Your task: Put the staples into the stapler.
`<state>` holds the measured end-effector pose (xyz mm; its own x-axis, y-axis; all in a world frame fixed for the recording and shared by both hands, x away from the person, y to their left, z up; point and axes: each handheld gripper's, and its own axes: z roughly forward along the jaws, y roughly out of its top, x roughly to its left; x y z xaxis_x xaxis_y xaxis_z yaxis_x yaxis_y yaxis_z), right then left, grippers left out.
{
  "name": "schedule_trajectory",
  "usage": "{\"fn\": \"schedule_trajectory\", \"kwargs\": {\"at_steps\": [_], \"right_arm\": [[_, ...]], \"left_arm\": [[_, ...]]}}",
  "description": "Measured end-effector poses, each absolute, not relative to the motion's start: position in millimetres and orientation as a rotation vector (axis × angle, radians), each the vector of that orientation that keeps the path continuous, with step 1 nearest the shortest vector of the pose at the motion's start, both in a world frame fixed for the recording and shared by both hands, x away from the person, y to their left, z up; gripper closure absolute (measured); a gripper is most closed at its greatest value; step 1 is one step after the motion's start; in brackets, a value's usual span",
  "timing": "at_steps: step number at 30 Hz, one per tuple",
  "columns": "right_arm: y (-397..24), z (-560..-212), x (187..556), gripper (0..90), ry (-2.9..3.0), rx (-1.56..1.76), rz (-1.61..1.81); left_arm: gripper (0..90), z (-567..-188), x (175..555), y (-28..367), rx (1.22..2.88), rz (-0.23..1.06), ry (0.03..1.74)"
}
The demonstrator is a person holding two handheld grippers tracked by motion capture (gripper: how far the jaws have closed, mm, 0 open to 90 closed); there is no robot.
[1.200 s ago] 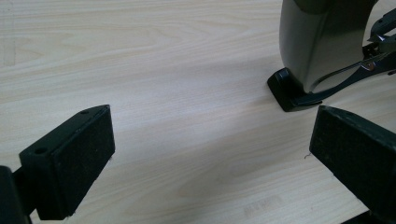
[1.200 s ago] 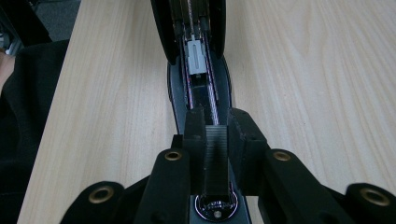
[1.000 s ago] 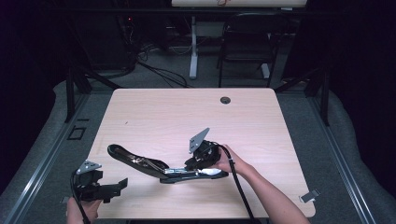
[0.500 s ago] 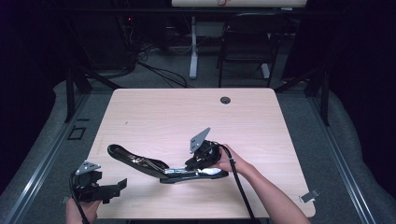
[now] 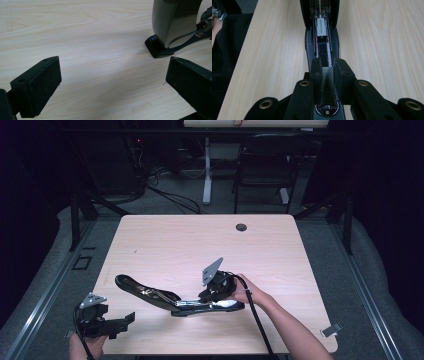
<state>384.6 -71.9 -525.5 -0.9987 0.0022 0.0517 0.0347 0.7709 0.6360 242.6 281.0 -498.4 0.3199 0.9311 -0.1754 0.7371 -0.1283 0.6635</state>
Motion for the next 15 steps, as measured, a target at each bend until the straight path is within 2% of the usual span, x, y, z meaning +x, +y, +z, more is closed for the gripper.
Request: {"fn": "schedule_trajectory", "kwargs": {"at_steps": [15], "right_arm": [[-69.3, -523.4, 381.9, 77.8, -2.950, 0.023, -1.002]], "left_arm": [[0.1, -498.7, 242.1, 280.9, 1.916, 0.371, 1.476]]}}
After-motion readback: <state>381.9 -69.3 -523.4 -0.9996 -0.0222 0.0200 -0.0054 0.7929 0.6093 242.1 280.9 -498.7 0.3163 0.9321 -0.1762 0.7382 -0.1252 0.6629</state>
